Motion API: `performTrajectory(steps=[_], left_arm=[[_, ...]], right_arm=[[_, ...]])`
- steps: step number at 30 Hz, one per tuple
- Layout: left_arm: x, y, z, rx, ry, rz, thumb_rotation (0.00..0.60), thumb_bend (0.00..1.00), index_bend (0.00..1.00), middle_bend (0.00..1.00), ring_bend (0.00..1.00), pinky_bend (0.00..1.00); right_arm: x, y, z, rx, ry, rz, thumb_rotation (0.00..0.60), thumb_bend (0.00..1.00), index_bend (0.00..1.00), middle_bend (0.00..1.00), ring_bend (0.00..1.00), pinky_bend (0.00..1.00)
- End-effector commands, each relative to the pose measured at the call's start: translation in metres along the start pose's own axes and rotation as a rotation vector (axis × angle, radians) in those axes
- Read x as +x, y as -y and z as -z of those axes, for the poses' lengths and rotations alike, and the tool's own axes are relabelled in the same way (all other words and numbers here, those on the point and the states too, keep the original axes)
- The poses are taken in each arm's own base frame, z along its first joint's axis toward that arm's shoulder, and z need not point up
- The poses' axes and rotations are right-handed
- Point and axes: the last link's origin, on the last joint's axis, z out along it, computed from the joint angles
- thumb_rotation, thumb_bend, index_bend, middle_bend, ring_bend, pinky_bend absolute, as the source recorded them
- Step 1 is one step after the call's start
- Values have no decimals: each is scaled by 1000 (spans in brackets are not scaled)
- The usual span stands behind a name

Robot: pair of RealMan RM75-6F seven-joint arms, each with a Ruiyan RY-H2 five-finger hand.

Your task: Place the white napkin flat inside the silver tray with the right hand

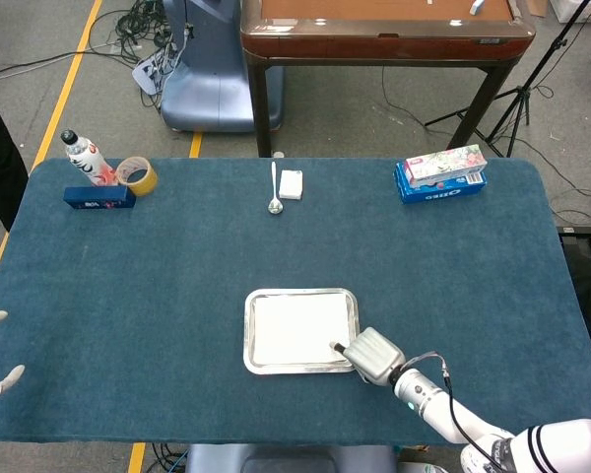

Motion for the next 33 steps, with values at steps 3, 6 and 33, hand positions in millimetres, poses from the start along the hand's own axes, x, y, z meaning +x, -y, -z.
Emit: performTrajectory(steps=[3, 6, 33], left_arm=[[0, 0, 0, 0, 1, -1, 600, 171, 228, 0, 0, 242], [0, 0, 0, 0, 2, -1, 600, 171, 228, 0, 0, 242], [1, 1, 1, 1, -3, 3, 600, 171, 228, 0, 0, 243]], right_arm=[[-2, -1, 1, -4, 8, 2, 600, 1000, 160, 1000, 946, 926], [-3, -1, 1, -6, 14, 1, 600, 1000, 160, 1000, 946, 926], [-8, 6, -3, 7, 26, -11, 600, 1000, 160, 1000, 946, 926]])
